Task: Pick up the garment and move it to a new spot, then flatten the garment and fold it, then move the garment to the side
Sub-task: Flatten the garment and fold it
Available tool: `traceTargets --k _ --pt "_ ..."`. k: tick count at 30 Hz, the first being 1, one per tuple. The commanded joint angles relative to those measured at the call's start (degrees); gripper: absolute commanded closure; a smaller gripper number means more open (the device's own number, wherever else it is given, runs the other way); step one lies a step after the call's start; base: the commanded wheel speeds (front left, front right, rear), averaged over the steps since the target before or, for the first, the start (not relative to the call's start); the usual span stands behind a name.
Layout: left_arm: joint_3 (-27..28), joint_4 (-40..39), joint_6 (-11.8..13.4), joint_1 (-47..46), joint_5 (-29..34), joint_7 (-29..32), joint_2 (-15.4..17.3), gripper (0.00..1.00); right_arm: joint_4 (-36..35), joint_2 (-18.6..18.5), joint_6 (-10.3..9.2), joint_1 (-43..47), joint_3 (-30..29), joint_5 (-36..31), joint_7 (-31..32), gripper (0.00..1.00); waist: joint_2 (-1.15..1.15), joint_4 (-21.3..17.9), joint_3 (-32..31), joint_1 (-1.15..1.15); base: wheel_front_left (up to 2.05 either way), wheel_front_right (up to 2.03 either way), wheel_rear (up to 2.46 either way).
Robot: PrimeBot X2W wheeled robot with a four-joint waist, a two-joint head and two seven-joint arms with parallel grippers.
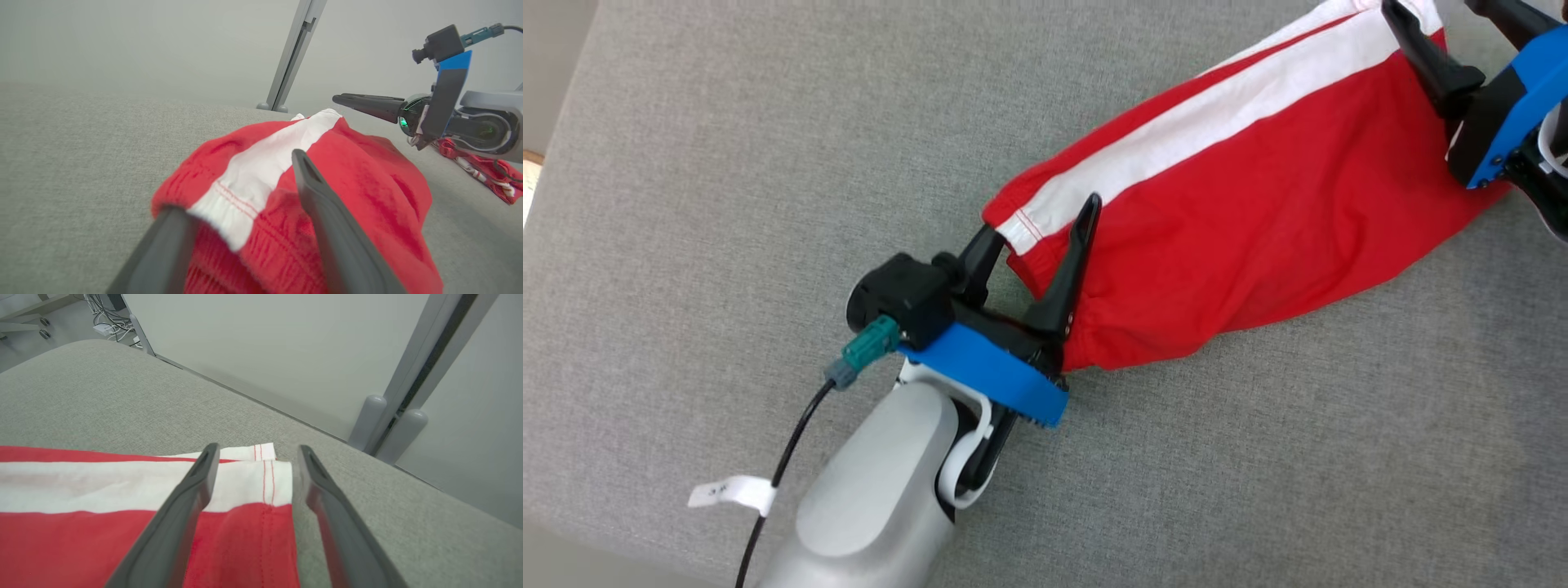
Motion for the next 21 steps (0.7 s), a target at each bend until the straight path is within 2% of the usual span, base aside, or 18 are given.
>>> traceTargets --k 1,12,16,21 --pt "0.20 0.01 -0.05 0.78 0.30 -0.26 0.15 0.00 0.29 -0.51 0.01 -0.05 0.20 0.42 -0.38 0.00 0.00 -0.33 -0.50 0.00 0.00 0.00 0.00" --pt "2.10 -1.45 -0.05 8.72 6.02 -0.26 1.59 0.00 3.56 -1.77 0.01 4.62 4.72 5.31 -4.15 0.00 0.00 -0.22 -5.28 0.00 0.00 0.00 0.00" --pt "6.42 -3.95 0.06 11.61 9.14 -0.26 1.85 0.00 4.54 -1.99 0.01 5.89 6.38 6.44 -4.77 0.00 0.00 0.30 -6.12 0.00 0.00 0.00 0.00" --pt "14.08 -8.90 1.32 15.30 13.16 -0.25 0.61 0.00 6.03 -2.47 0.01 6.60 7.87 7.60 -5.09 0.00 0.00 1.12 -6.44 0.00 0.00 0.00 0.00"
